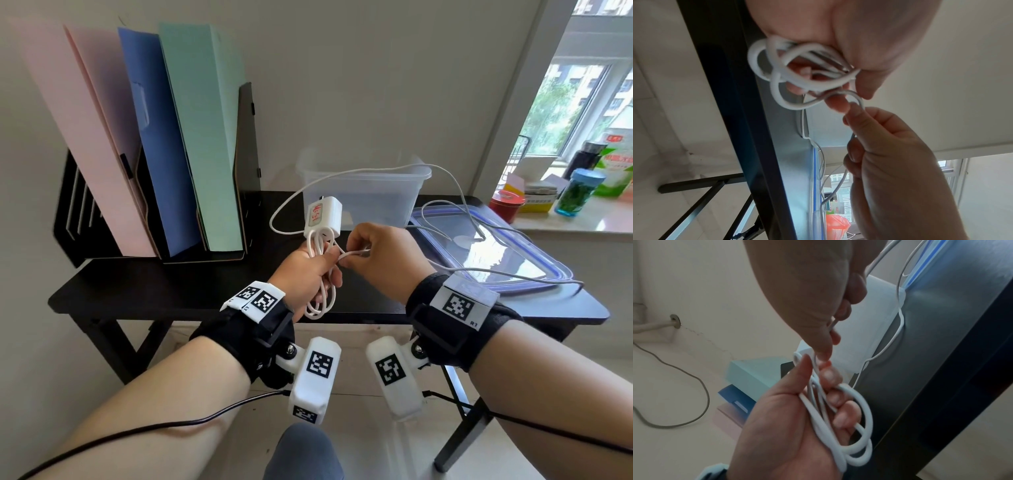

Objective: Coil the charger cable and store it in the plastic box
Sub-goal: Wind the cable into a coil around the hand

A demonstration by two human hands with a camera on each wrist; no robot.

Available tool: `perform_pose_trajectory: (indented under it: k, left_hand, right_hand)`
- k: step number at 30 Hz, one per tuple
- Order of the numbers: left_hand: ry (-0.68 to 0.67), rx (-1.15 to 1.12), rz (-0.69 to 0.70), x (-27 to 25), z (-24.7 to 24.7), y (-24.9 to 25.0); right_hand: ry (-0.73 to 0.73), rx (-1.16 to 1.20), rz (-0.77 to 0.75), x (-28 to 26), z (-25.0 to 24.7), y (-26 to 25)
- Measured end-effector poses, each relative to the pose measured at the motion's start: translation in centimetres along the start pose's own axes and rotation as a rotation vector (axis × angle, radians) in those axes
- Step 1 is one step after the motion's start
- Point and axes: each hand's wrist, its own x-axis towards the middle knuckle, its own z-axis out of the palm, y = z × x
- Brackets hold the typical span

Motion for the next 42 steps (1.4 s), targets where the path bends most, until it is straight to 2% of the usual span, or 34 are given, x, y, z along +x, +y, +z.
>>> perform_pose_trajectory:
  k: [4, 7, 11, 18, 24, 29, 36, 38, 42]
  left_hand:
    - [0.116, -0.014, 0.033, 0.2, -0.3, 0.1]
    - [0.087, -0.166, -0.019, 0.2, -0.4, 0.3]
    - [0.030, -0.215, -0.033, -0.2, 0.1, 0.6]
    - [-0.015, -0.133, -0.016, -0.3, 1.1, 0.0]
    - [-0.055, -0.192, -0.023, -0.3, 1.5, 0.2]
    - [-0.125, -0.246, -0.005, -0.5, 1.6, 0.2]
    - [-0.164, -0.200, -0.006, -0.6, 1.5, 0.1]
    - [-0.116, -0.207, -0.009, -0.6, 1.7, 0.2]
    - [0.065, -0.191, 0.025, -0.1, 2.0, 0.2]
  right_hand:
    - [0.061, -0.049, 0.027, 0.1, -0.6, 1.1]
    - [0.072, -0.068, 0.094, 0.3, -1.3, 2.0]
    - [0.063, -0.075, 0.118, 0.5, -1.3, 2.2]
    - [0.094, 0.166, 0.117, 0.8, -0.4, 1.3]
    - [0.029, 0.521, 0.223, 0.7, -0.1, 0.1]
    - [0.038, 0.664, 0.298, 0.7, 0.1, -0.4]
    - [-0.021, 0.520, 0.264, 0.9, -0.1, -1.1]
    - [-0.026, 0.516, 0.239, 0.9, -0.3, -1.2]
    - [0.015, 0.574, 0.247, 0.8, 0.1, -0.6]
